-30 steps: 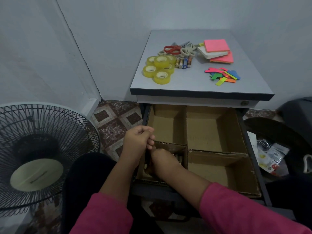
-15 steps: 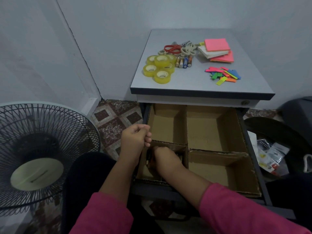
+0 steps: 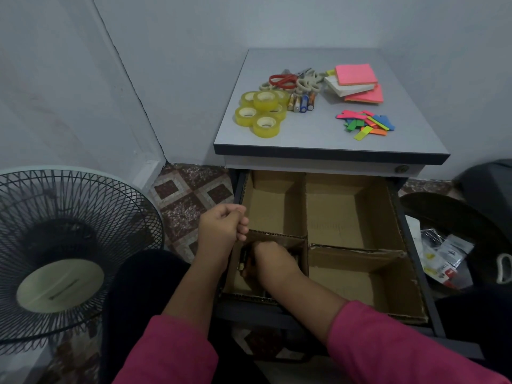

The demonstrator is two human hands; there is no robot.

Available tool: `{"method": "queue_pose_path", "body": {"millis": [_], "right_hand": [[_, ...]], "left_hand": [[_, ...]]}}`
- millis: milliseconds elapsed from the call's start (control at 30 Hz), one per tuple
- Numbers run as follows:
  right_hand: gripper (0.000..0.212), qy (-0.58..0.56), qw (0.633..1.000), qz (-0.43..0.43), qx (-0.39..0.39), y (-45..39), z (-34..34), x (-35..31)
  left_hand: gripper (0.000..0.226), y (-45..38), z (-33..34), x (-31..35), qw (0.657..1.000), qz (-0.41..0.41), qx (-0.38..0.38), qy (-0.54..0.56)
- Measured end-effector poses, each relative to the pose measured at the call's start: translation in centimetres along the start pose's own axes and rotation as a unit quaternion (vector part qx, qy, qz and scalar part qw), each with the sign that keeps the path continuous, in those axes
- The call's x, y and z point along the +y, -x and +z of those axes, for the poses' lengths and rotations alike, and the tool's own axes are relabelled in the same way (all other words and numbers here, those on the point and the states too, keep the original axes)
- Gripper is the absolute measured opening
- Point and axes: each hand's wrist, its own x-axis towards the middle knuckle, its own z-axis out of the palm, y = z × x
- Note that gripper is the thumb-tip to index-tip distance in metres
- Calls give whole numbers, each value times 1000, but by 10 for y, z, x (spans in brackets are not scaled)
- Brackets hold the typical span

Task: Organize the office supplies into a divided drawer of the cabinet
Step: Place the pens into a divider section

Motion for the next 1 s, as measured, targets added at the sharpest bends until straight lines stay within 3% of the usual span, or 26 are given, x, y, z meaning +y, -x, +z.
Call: {"method": "queue_pose_path", "body": {"millis": [433,667,733,833,1000], "right_hand": [[19,30,999,-13,4,11,-12,-3],[16,89,991,-77,69,18,-29,-6],[17,87,986,-89,115,22,-42,-4],[19,47,963,-111,242,28,-67,6],[11,-18,899,-93,428,6,-129,35]], "left_hand": [[15,-1,0,-2,1000,-2,5,-10],[14,-6,1,-6,1000,-7,5,-12],[14,-8,2,-9,1000,-9,1,-27],[12,-9,6,-10,996,13,-14,-88],[18,-1,31,21,957,177,-34,-229]]}}
